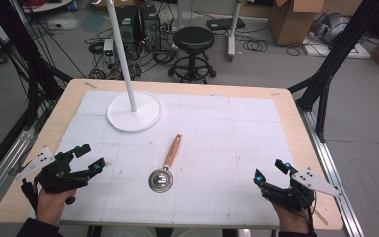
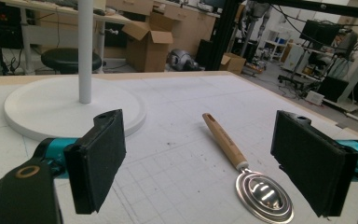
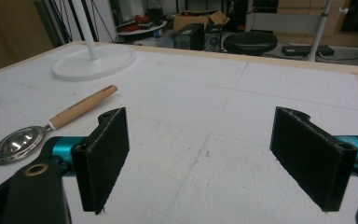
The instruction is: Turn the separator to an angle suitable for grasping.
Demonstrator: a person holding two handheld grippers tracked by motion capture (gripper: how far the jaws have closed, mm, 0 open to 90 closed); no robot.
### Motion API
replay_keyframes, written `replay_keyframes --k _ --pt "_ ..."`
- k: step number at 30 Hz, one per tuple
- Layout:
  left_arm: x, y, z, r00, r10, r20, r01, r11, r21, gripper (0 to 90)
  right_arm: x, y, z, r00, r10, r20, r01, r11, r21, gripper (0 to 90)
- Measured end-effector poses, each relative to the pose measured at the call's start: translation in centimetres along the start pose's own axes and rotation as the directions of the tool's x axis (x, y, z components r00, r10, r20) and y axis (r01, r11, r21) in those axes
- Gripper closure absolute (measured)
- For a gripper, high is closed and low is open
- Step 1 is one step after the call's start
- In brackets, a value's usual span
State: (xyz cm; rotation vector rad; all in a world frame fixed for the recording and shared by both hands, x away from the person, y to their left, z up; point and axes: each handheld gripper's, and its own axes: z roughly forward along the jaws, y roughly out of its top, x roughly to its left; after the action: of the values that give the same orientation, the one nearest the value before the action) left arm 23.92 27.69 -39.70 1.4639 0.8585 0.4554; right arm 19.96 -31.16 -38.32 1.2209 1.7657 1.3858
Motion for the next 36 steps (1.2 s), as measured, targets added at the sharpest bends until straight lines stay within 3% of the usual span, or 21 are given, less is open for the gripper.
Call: replay_keyframes --k 8,12,15,16,17,18,19,21,22,23,26,28,31,33,34,35,36 --pt "0.4 -0.1 -0.1 0.9997 -0.013 -0.022 0.013 0.9999 -0.004 18.3 0.0 -0.2 0.5 0.9997 0.015 -0.021 -0.015 0.999 0.032 18.0" --pt "0.3 -0.2 -0.6 0.9994 -0.015 -0.032 0.015 0.9999 0.004 18.3 1.2 0.3 2.4 0.9965 0.003 -0.084 0.001 0.999 0.054 18.1" --pt "0.5 -0.2 -0.7 0.9991 -0.020 -0.038 0.020 0.9998 0.005 18.4 2.4 0.5 4.4 0.9897 -0.021 -0.142 0.037 0.993 0.109 20.1" --pt "0.5 -0.2 -0.7 0.9991 -0.020 -0.038 0.020 0.9998 0.005 18.4 2.4 0.5 4.4 0.9897 -0.021 -0.142 0.037 0.993 0.109 20.1" --pt "0.5 -0.2 -0.6 0.9990 -0.021 -0.039 0.021 0.9998 0.006 18.4 3.4 0.4 5.8 0.9822 -0.043 -0.183 0.071 0.987 0.147 24.8" --pt "0.5 -0.3 -0.6 0.9991 -0.018 -0.038 0.018 0.9998 0.010 18.4 3.4 0.4 5.8 0.9822 -0.043 -0.183 0.071 0.987 0.147 24.8" --pt "0.5 -0.3 -0.5 0.9994 -0.011 -0.033 0.011 0.9997 0.020 18.6 4.7 0.5 7.3 0.9725 -0.065 -0.224 0.108 0.977 0.184 27.8" --pt "0.5 -0.3 -0.6 0.9995 -0.012 -0.029 0.012 0.9997 0.019 18.6 4.9 0.5 7.6 0.9703 -0.068 -0.232 0.113 0.976 0.187 30.7" --pt "0.5 -0.3 -0.7 0.9996 -0.013 -0.026 0.014 0.9997 0.018 18.8 6.3 0.7 9.3 0.9551 -0.065 -0.289 0.128 0.971 0.204 35.9" --pt "0.5 -0.3 -0.7 0.9995 -0.016 -0.026 0.016 0.9997 0.017 18.8 6.7 0.7 9.9 0.9518 -0.063 -0.300 0.130 0.969 0.210 36.2" --pt "0.8 -0.3 -0.8 0.9994 -0.024 -0.026 0.025 0.9996 0.014 18.8 8.8 0.8 12.4 0.9373 -0.082 -0.339 0.171 0.956 0.239 42.1" --pt "0.9 -0.3 -0.8 0.9992 -0.031 -0.025 0.031 0.9994 0.014 18.8 10.2 0.7 14.0 0.9277 -0.110 -0.357 0.209 0.945 0.252 55.0" --pt "1.0 -0.3 -0.9 0.9991 -0.032 -0.027 0.033 0.9993 0.019 19.1 12.0 0.3 16.6 0.9391 -0.120 -0.322 0.230 0.915 0.331 77.7" --pt "1.0 -0.3 -0.9 0.9991 -0.034 -0.024 0.035 0.9992 0.019 19.0 12.9 -0.1 18.4 0.9441 -0.108 -0.311 0.230 0.893 0.387 83.8" --pt "1.0 -0.3 -0.9 0.9991 -0.034 -0.024 0.035 0.9992 0.019 19.1 12.9 -0.1 18.4 0.9441 -0.108 -0.311 0.230 0.893 0.387 83.8" --pt "1.1 -0.3 -0.9 0.9992 -0.033 -0.022 0.033 0.9992 0.022 19.1 13.9 -0.5 19.8 0.9332 -0.131 -0.335 0.270 0.871 0.411 85.7" --pt "1.1 -0.3 -0.8 0.9993 -0.034 -0.019 0.034 0.9992 0.022 19.1 14.3 -0.7 20.2 0.9291 -0.141 -0.342 0.284 0.864 0.416 85.7"
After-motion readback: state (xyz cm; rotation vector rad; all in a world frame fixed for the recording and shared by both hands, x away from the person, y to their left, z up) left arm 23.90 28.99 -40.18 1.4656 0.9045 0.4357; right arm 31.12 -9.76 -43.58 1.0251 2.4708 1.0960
